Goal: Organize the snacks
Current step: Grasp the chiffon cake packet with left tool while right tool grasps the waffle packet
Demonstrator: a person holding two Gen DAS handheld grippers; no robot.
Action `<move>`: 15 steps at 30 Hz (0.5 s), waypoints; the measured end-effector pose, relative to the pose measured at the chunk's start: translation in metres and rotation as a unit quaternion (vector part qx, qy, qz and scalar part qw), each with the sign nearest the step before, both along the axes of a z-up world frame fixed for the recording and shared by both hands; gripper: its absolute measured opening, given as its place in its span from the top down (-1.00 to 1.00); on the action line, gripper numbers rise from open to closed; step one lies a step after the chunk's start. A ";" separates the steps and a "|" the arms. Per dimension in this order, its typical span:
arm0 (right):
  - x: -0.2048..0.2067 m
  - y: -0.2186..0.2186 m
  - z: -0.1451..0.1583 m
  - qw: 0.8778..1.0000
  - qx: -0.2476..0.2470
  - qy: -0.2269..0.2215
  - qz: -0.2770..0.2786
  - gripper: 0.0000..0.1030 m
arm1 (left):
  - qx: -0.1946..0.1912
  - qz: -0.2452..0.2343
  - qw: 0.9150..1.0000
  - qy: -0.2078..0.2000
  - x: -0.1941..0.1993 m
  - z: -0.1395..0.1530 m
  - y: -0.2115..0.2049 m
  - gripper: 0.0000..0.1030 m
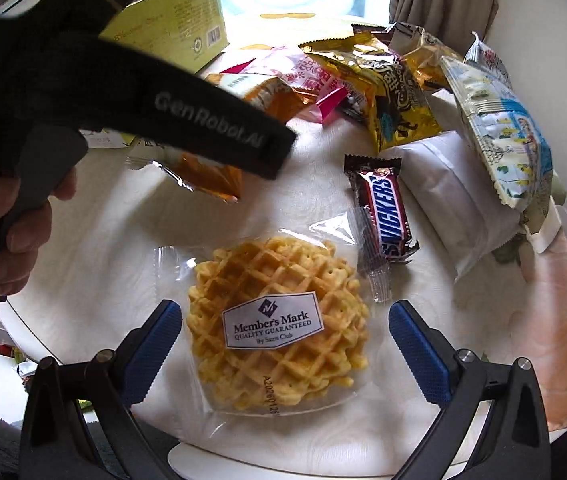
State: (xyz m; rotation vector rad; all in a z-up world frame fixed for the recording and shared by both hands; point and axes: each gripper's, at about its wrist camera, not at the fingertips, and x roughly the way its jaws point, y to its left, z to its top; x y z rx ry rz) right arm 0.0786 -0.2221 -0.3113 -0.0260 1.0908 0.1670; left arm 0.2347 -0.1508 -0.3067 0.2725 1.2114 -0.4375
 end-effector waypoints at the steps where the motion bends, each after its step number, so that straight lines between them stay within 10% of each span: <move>1: -0.001 -0.002 0.001 1.000 0.002 -0.001 0.000 -1.00 | -0.003 0.001 1.000 0.004 0.001 -0.001 0.001 -0.46; 15: 0.011 0.003 -0.016 1.000 0.005 0.016 0.017 -1.00 | -0.015 -0.009 1.000 -0.004 -0.007 0.012 0.003 -0.22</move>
